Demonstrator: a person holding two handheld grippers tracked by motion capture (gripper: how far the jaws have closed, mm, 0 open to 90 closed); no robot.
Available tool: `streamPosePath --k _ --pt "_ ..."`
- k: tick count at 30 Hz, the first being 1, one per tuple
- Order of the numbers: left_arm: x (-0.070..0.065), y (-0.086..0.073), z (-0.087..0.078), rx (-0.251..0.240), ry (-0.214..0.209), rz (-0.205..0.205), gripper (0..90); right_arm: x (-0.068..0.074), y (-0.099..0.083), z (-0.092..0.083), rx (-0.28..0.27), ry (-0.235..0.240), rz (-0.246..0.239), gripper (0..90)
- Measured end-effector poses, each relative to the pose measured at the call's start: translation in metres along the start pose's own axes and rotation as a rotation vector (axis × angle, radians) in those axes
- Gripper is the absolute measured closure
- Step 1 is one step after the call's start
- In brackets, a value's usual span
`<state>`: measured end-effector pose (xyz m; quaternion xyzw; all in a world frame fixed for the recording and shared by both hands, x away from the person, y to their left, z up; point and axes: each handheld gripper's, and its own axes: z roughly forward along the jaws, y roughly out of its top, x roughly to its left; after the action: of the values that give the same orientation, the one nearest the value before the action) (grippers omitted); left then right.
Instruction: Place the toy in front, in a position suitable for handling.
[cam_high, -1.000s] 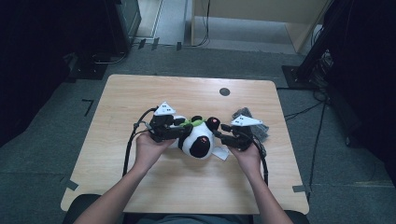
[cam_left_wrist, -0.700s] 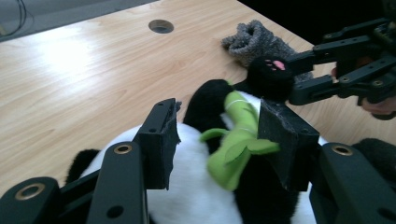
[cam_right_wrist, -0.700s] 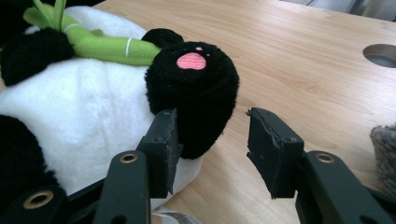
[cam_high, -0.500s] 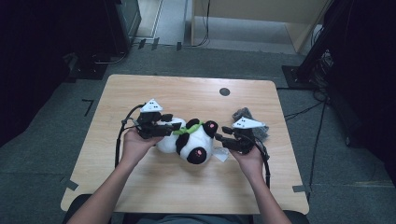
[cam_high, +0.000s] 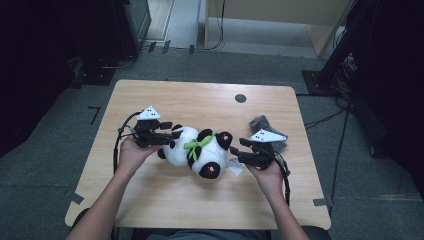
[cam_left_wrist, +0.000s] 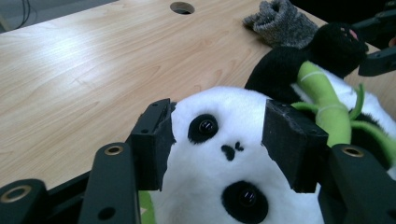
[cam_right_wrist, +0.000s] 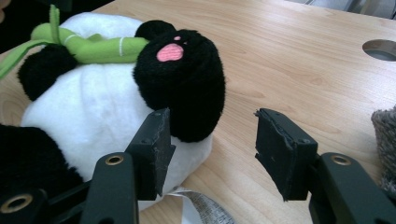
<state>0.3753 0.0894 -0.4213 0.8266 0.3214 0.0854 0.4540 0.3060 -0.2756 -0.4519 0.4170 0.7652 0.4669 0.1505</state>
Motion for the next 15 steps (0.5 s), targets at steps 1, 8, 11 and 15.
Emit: streamPosePath --k 1,8,11,15 --pt "0.001 -0.001 0.000 0.009 -0.011 0.003 44.2 0.002 0.000 -0.001 -0.002 -0.001 -0.004 47.8" --pt "0.004 -0.005 -0.001 0.027 -0.054 0.021 41.0 0.013 -0.004 -0.001 0.011 0.016 -0.007 49.3" --pt "0.004 -0.006 0.001 0.028 -0.095 0.004 40.5 0.011 -0.004 -0.001 0.011 -0.008 -0.026 48.7" --pt "0.003 -0.012 0.003 0.000 -0.096 0.018 40.2 -0.004 -0.004 -0.007 0.001 -0.040 0.001 47.9"
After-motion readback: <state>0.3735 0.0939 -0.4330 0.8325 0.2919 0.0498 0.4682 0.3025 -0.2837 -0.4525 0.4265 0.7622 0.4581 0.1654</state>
